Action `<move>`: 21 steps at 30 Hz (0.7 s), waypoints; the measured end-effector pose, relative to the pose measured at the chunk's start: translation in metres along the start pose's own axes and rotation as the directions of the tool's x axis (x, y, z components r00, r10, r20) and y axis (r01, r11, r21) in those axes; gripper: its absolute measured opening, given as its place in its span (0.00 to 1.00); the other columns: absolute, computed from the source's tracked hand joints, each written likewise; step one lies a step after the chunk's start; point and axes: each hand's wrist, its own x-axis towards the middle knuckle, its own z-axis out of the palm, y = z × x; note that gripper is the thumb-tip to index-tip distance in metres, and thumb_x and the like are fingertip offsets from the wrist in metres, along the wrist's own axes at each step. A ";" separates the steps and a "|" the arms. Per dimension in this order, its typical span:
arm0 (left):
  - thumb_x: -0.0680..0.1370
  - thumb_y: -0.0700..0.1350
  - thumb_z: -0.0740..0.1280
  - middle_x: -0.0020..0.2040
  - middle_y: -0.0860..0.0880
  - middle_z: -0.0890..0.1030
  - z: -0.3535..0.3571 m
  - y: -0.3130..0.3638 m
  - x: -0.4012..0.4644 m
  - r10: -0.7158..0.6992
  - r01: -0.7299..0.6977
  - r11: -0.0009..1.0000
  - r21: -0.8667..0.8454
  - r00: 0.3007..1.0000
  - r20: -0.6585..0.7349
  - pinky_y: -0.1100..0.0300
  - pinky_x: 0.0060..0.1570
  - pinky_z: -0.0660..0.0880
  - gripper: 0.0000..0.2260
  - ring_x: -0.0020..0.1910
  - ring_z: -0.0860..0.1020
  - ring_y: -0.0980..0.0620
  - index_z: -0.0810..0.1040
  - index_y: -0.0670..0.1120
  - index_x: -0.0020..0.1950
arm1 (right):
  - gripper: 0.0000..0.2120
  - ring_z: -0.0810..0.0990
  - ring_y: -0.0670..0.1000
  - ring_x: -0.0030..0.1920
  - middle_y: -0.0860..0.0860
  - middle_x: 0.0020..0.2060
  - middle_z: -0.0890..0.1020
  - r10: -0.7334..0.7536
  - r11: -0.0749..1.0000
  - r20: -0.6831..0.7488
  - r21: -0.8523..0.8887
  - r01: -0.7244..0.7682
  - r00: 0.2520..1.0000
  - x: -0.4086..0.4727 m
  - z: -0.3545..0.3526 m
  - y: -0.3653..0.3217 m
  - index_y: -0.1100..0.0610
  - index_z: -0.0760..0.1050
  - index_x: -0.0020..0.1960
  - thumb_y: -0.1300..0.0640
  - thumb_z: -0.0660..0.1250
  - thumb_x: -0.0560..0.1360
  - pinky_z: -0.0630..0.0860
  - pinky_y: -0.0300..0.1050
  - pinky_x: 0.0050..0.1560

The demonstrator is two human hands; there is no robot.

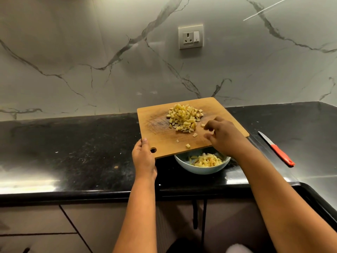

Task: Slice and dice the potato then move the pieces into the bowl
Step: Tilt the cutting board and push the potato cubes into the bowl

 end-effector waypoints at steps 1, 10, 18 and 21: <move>0.85 0.44 0.57 0.49 0.44 0.82 0.000 0.000 0.000 0.002 -0.002 1.000 0.003 1.000 0.001 0.48 0.51 0.77 0.12 0.48 0.79 0.46 0.79 0.42 0.55 | 0.14 0.74 0.50 0.54 0.52 0.59 0.73 0.056 0.997 -0.006 -0.053 -0.056 0.998 0.004 0.002 0.000 0.56 0.74 0.64 0.57 0.65 0.79 0.72 0.43 0.55; 0.85 0.44 0.57 0.47 0.46 0.81 0.000 -0.003 0.003 0.022 -0.022 1.000 0.017 1.000 -0.009 0.55 0.43 0.77 0.12 0.44 0.79 0.49 0.79 0.42 0.54 | 0.10 0.73 0.57 0.53 0.55 0.53 0.76 -0.207 0.977 0.000 -0.059 0.206 0.978 -0.017 0.052 -0.038 0.58 0.79 0.57 0.63 0.61 0.79 0.73 0.51 0.54; 0.85 0.45 0.57 0.50 0.44 0.82 0.000 0.001 -0.001 0.011 -0.011 1.000 0.022 1.000 0.003 0.48 0.52 0.77 0.12 0.48 0.79 0.47 0.79 0.44 0.54 | 0.06 0.78 0.50 0.45 0.47 0.44 0.79 -0.050 0.993 0.097 0.112 0.039 0.994 -0.036 0.013 -0.011 0.52 0.80 0.40 0.60 0.76 0.69 0.79 0.49 0.49; 0.85 0.45 0.57 0.49 0.45 0.81 0.000 0.002 -0.002 0.014 -0.014 1.000 0.019 1.000 0.004 0.53 0.47 0.78 0.12 0.46 0.79 0.49 0.79 0.43 0.54 | 0.14 0.75 0.49 0.50 0.46 0.47 0.76 -0.021 0.987 -0.054 0.161 0.030 0.998 -0.019 0.005 -0.006 0.50 0.76 0.42 0.52 0.80 0.64 0.74 0.44 0.49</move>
